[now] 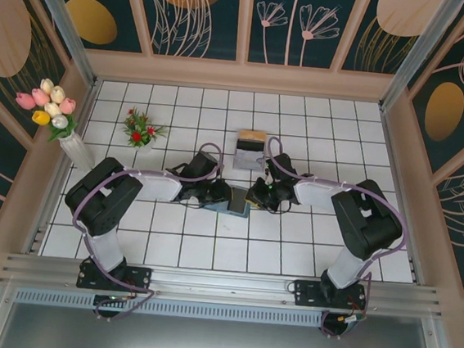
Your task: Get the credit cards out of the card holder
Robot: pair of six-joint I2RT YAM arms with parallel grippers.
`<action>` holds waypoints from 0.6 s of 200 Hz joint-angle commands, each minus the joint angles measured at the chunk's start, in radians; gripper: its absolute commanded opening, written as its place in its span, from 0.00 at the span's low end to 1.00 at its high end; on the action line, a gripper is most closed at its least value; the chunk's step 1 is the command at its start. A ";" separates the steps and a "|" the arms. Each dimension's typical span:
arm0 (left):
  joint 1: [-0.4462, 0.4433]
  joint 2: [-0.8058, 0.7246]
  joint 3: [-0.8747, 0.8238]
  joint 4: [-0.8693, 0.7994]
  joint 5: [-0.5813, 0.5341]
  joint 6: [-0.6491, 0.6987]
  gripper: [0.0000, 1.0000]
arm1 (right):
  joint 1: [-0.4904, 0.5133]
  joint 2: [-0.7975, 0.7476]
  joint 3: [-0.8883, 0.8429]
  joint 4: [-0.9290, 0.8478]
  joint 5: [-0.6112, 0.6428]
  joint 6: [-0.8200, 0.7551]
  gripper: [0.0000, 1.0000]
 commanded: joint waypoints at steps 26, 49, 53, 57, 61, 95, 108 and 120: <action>0.004 -0.001 -0.046 0.047 0.059 -0.024 0.17 | 0.005 0.063 -0.006 -0.046 0.034 -0.019 0.15; 0.005 0.001 -0.048 0.052 0.066 -0.018 0.18 | 0.007 0.067 -0.002 -0.046 0.033 -0.021 0.15; 0.005 0.000 -0.048 0.055 0.071 -0.016 0.18 | 0.008 0.069 -0.002 -0.046 0.033 -0.022 0.15; 0.005 -0.001 -0.048 0.057 0.074 -0.015 0.18 | 0.009 0.069 -0.002 -0.047 0.032 -0.021 0.15; 0.006 -0.001 -0.047 0.060 0.076 -0.013 0.18 | 0.009 0.069 -0.002 -0.047 0.032 -0.023 0.15; 0.006 -0.001 -0.042 0.069 0.084 -0.005 0.16 | 0.014 0.073 -0.003 -0.045 0.030 -0.024 0.15; 0.006 0.002 -0.042 0.073 0.087 -0.005 0.14 | 0.014 0.073 -0.003 -0.044 0.032 -0.023 0.15; 0.006 0.006 -0.042 0.081 0.090 -0.004 0.13 | 0.013 0.074 -0.003 -0.046 0.032 -0.024 0.15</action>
